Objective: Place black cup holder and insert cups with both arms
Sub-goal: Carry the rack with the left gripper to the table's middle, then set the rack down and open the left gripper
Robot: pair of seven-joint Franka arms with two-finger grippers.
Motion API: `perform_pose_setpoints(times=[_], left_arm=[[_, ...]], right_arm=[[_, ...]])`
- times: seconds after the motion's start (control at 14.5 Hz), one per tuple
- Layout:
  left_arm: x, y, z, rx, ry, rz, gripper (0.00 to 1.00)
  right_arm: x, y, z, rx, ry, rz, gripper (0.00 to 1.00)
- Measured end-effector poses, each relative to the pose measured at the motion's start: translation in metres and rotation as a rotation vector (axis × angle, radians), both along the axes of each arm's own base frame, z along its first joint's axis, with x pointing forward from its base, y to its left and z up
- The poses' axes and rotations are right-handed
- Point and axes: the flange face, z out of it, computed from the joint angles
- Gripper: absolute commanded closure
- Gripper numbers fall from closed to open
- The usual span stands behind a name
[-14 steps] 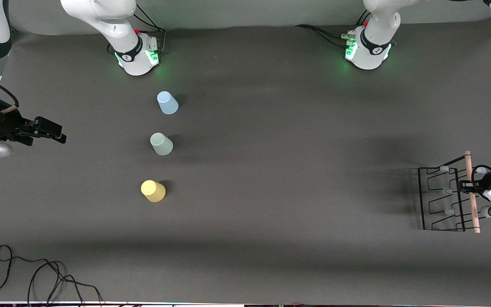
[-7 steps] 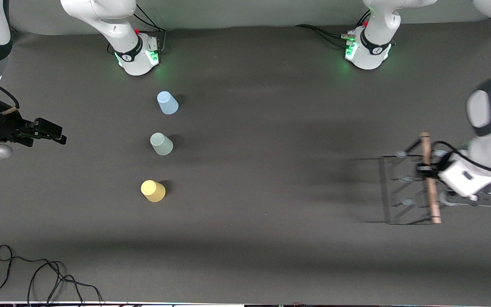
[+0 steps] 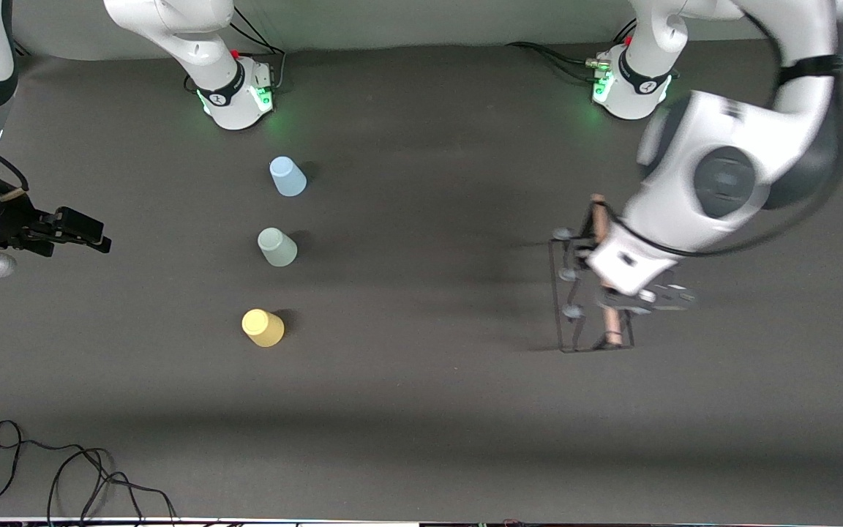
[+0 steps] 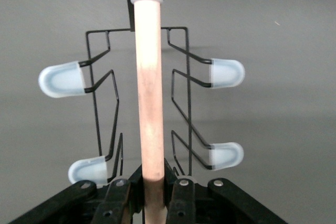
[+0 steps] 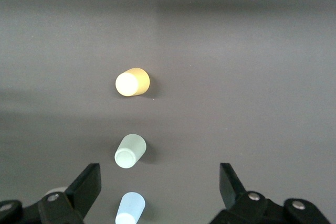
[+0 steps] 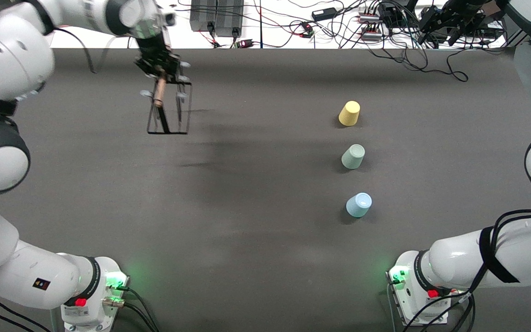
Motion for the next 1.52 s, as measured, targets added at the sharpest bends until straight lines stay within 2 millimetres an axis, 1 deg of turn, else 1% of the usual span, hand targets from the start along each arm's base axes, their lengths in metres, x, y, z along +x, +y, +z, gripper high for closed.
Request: perform_pose_setpoints(times=[0.07,0.28,0.35,0.48,0.55,0.62,0.69,0.76,1.04,1.25,1.31,1.38,1.45,1.52], left_arm=[[-0.012,-0.026,-0.004,0.009,0.005,0.010,1.00],[-0.043,-0.091,-0.019,0.016,-0.008,0.048,1.00],[-0.052,-0.114,-0.030,0.012,-0.020,0.066,1.00],[-0.073,-0.161,-0.062,0.018,-0.039,0.077,1.00],[-0.083,-0.182,-0.080,0.019,-0.049,0.084,1.00],[-0.092,-0.198,-0.094,0.016,-0.056,0.087,1.00],[-0.099,-0.209,-0.104,0.014,-0.060,0.083,1.00],[-0.103,-0.217,-0.109,0.012,-0.063,0.078,1.00],[-0.113,-0.234,-0.105,-0.006,-0.080,0.053,1.00],[-0.118,-0.242,-0.117,-0.003,-0.079,0.050,1.00],[-0.118,-0.242,-0.120,0.000,-0.077,0.050,0.81],[-0.117,-0.242,-0.123,0.003,-0.075,0.051,0.09],[-0.116,-0.242,-0.125,0.006,-0.075,0.052,0.01],[-0.115,-0.241,-0.125,0.008,-0.079,0.050,0.00]], right_arm=[[0.000,0.000,0.000,0.000,0.000,0.000,0.00],[0.000,0.000,0.000,0.000,0.001,-0.001,0.00],[0.000,0.000,-0.001,0.000,0.002,-0.001,0.00],[0.000,-0.001,-0.001,0.000,0.002,-0.001,0.00],[0.000,-0.001,-0.001,0.000,0.003,-0.001,0.00],[0.000,-0.001,-0.001,0.000,0.003,0.000,0.00],[0.000,-0.001,-0.001,0.000,0.003,0.001,0.00],[0.000,-0.001,-0.001,0.000,0.003,0.001,0.00],[0.000,-0.001,-0.001,0.000,0.003,0.001,0.00],[0.000,-0.001,-0.001,0.000,0.003,0.001,0.00],[0.000,-0.001,-0.001,0.000,0.003,0.001,0.00],[0.000,-0.001,-0.001,0.000,0.003,0.001,0.00],[0.000,-0.001,-0.001,0.000,0.003,0.001,0.00],[0.000,-0.001,-0.001,0.000,0.003,0.001,0.00]])
